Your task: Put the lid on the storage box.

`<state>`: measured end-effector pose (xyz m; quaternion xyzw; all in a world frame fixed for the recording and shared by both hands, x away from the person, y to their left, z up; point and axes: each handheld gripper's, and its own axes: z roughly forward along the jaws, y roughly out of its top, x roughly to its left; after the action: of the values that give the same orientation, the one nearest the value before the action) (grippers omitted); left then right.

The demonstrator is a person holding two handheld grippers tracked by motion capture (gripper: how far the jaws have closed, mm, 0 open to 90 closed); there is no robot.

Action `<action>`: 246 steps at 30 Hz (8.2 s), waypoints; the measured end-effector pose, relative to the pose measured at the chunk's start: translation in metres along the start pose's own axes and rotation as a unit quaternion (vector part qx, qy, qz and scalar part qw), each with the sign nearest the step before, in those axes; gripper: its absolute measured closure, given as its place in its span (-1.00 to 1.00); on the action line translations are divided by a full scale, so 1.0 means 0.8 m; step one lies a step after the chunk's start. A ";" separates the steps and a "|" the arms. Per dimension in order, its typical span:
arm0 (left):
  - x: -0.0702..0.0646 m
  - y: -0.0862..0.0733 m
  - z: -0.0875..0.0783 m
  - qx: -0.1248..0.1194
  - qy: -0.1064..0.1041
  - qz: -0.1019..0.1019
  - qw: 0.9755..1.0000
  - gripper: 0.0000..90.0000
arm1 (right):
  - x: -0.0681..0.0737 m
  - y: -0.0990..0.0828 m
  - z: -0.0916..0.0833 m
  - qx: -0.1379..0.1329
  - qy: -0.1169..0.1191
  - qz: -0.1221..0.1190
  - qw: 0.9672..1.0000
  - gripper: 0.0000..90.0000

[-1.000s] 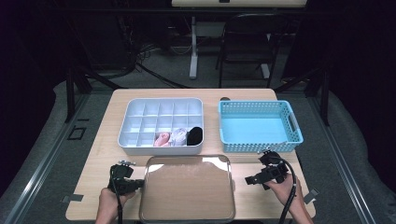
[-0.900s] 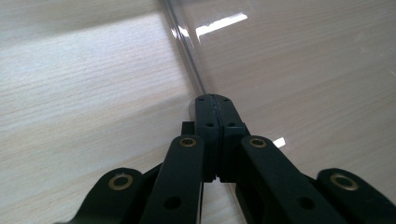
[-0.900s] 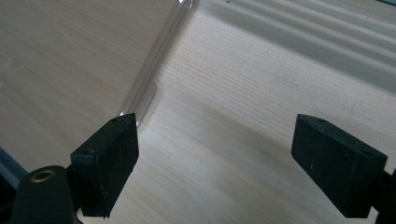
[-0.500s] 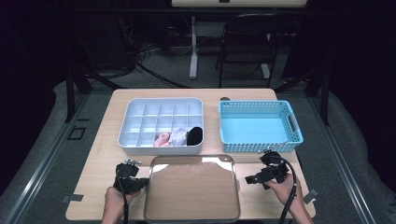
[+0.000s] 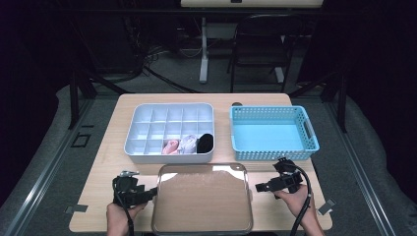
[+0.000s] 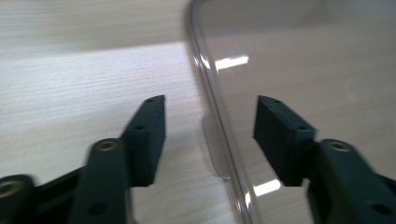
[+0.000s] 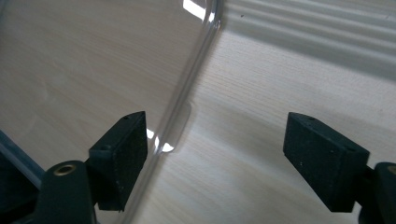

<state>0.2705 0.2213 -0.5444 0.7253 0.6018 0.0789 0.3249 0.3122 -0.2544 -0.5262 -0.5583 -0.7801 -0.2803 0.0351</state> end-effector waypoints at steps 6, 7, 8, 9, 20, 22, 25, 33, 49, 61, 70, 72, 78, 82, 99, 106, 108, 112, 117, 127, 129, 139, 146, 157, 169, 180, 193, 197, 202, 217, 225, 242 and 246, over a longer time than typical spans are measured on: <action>0.002 -0.014 -0.007 -0.029 -0.018 -0.040 0.999 -0.42 | 0.018 -0.016 -0.004 -0.011 -0.007 0.017 1.000 -0.31; 0.002 -0.016 -0.007 -0.029 -0.021 -0.044 0.998 -0.46 | 0.021 -0.020 -0.002 -0.018 -0.008 0.023 1.000 -0.28; 0.002 -0.019 -0.006 -0.030 -0.023 -0.049 0.998 -0.53 | 0.022 -0.021 0.000 -0.013 -0.006 0.020 1.000 -0.26; 0.001 -0.022 -0.003 -0.033 -0.023 -0.056 0.998 -0.55 | 0.024 -0.021 0.003 -0.009 -0.012 0.025 1.000 -0.25; -0.001 -0.047 -0.004 -0.057 -0.041 -0.152 0.986 -0.64 | 0.032 -0.027 0.030 0.019 -0.011 0.023 0.999 -0.07; -0.002 -0.051 0.003 -0.049 -0.055 -0.167 0.983 -0.58 | 0.030 -0.026 0.033 0.019 -0.010 0.029 0.999 -0.06; -0.007 -0.057 0.006 -0.049 -0.060 -0.176 0.981 -0.46 | 0.028 -0.028 0.038 0.017 -0.009 0.034 0.999 -0.03; -0.017 -0.063 0.016 -0.077 -0.066 -0.188 0.977 -0.21 | 0.026 -0.026 0.040 0.016 -0.012 0.040 0.999 0.04; -0.010 -0.074 0.020 -0.108 -0.080 -0.217 0.967 0.15 | 0.031 -0.018 0.051 0.006 0.000 0.029 1.000 0.38; -0.018 -0.073 0.024 -0.109 -0.086 -0.230 0.963 0.16 | 0.030 -0.020 0.052 -0.001 -0.007 0.033 0.999 0.49; -0.002 -0.067 0.025 -0.080 -0.124 -0.253 0.956 0.24 | 0.033 -0.020 0.051 0.004 -0.015 0.029 0.999 0.48; 0.002 -0.062 0.025 -0.065 -0.131 -0.248 0.958 0.25 | 0.033 -0.020 0.051 0.003 -0.016 0.031 0.999 0.48; 0.012 -0.061 0.027 -0.052 -0.141 -0.240 0.959 0.45 | 0.032 -0.019 0.052 0.001 -0.016 0.030 0.999 0.49; 0.011 -0.059 0.026 -0.046 -0.134 -0.229 0.963 0.53 | 0.032 -0.019 0.052 -0.003 -0.016 0.035 0.999 0.49; 0.015 -0.065 0.025 -0.057 -0.140 -0.210 0.966 0.62 | 0.020 -0.020 0.051 -0.004 0.036 0.039 0.999 0.24; 0.012 -0.061 0.019 -0.067 -0.138 -0.184 0.971 0.63 | 0.015 -0.019 0.051 -0.003 0.054 0.040 0.998 0.12; 0.011 -0.062 0.018 -0.075 -0.137 -0.183 0.971 0.63 | 0.015 -0.019 0.051 -0.005 0.055 0.039 0.998 0.11; 0.008 -0.063 0.013 -0.083 -0.134 -0.172 0.973 0.63 | 0.014 -0.019 0.051 -0.007 0.064 0.038 0.997 0.01; 0.007 -0.062 0.012 -0.087 -0.135 -0.168 0.973 0.63 | 0.013 -0.016 0.052 -0.007 0.068 0.032 0.997 -0.04; 0.001 -0.062 0.002 -0.113 -0.134 -0.134 0.975 0.63 | 0.009 -0.013 0.053 -0.013 0.080 0.042 0.996 -0.13; -0.001 -0.062 -0.001 -0.121 -0.133 -0.123 0.976 0.63 | 0.011 -0.013 0.053 -0.012 0.077 0.040 0.996 -0.15; -0.001 -0.060 -0.002 -0.130 -0.136 -0.122 0.975 0.64 | 0.011 -0.014 0.058 0.001 0.097 0.044 0.994 0.14; 0.005 -0.060 -0.001 -0.112 -0.128 -0.132 0.976 0.62 | 0.005 -0.017 0.050 -0.013 0.131 0.068 0.989 0.40; 0.010 -0.051 0.003 -0.060 -0.120 -0.126 0.983 0.57 | 0.016 -0.015 0.042 -0.021 0.113 0.043 0.992 0.44; 0.020 -0.041 0.010 -0.020 -0.144 -0.108 0.984 0.53 | 0.020 -0.012 0.038 -0.030 0.099 0.029 0.994 0.44; 0.021 -0.040 -0.004 -0.032 -0.147 -0.110 0.982 0.57 | 0.029 -0.012 0.020 -0.075 0.110 0.024 0.991 0.50; 0.013 -0.036 -0.028 -0.062 -0.155 -0.105 0.980 0.62 | 0.036 -0.007 -0.003 -0.111 0.127 0.024 0.985 0.55; 0.016 -0.029 -0.028 -0.060 -0.146 -0.104 0.982 0.60 | 0.045 -0.002 -0.013 -0.126 0.123 0.015 0.984 0.56; 0.023 -0.012 -0.038 -0.058 -0.137 -0.090 0.985 0.60 | 0.051 0.009 -0.008 -0.121 0.123 0.013 0.985 0.56; 0.049 0.028 -0.052 -0.073 -0.122 -0.073 0.987 0.60 | 0.067 0.056 0.005 -0.132 0.128 0.008 0.983 0.54; 0.055 0.048 -0.051 -0.066 -0.118 -0.062 0.989 0.60 | 0.067 0.071 0.012 -0.123 0.123 0.011 0.985 0.52; 0.070 0.081 -0.070 -0.090 -0.096 -0.053 0.990 0.60 | 0.090 0.128 0.010 -0.128 0.100 -0.009 0.987 0.48; 0.075 0.093 -0.075 -0.096 -0.092 -0.051 0.990 0.60 | 0.094 0.141 0.011 -0.124 0.102 -0.009 0.987 0.47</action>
<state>0.3169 0.2946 -0.4722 0.6630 0.5951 0.0526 0.4511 0.3866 -0.1614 -0.4611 -0.5201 -0.7365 -0.4305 0.0422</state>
